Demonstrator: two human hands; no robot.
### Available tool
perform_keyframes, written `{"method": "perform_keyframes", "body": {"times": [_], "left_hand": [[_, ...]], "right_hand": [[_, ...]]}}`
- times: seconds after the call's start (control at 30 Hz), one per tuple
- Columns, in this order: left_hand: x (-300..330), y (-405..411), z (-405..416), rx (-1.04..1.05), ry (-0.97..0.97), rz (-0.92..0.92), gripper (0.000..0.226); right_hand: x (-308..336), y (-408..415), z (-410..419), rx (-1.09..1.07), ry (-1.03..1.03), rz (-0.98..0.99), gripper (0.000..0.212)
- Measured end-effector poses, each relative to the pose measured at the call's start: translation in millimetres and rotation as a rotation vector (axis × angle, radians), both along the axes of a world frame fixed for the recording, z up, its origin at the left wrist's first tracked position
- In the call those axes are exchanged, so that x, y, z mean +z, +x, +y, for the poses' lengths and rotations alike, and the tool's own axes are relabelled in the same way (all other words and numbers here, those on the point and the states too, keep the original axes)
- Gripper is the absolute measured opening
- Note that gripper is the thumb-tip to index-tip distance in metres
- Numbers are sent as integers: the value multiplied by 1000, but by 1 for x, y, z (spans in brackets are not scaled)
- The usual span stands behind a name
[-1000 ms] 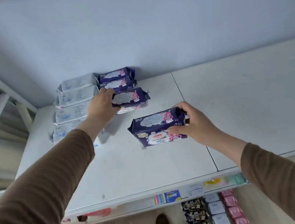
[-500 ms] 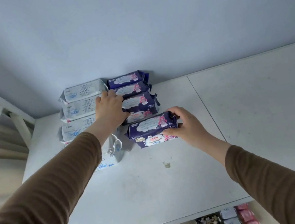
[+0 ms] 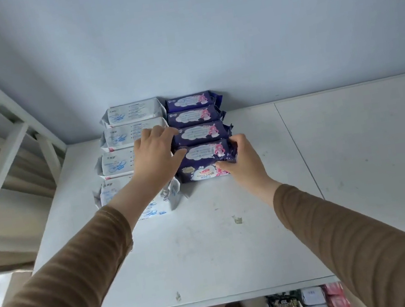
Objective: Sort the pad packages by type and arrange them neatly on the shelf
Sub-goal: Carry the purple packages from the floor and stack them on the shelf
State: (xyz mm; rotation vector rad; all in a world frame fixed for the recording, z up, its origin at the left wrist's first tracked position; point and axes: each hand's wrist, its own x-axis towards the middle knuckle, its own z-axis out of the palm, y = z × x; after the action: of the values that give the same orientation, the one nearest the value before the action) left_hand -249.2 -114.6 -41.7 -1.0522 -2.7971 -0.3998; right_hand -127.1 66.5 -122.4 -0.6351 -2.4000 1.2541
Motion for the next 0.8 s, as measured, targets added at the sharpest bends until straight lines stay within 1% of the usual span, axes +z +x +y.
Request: {"method": "perform_keyframes", "body": {"times": [0.1, 0.17, 0.3, 0.4, 0.5, 0.63, 0.73, 0.8], "left_hand": [[0, 26, -3, 1, 11, -23, 43], [0, 49, -7, -15, 28, -26, 42], [-5, 113, -16, -46, 87, -46, 42], [-18, 178, -24, -62, 70, -56, 44], [-32, 248, -31, -58, 86, -73, 42], [-54, 329, -41, -99, 115, -100, 37], [-80, 377, -53, -119, 106, -189, 35], [-104, 403, -62, -121, 62, -257, 36]], "right_hand": [[5, 12, 0, -23, 2, -24, 64], [12, 29, 1, -9, 39, -29, 66], [33, 88, 1, 55, 122, -39, 56], [44, 153, -1, 138, 209, -57, 48], [47, 226, -3, 221, 343, -40, 43], [31, 316, -7, 255, 465, -36, 38], [5, 371, -14, 254, 488, -93, 34], [-18, 403, -21, 248, 471, -159, 34]]}}
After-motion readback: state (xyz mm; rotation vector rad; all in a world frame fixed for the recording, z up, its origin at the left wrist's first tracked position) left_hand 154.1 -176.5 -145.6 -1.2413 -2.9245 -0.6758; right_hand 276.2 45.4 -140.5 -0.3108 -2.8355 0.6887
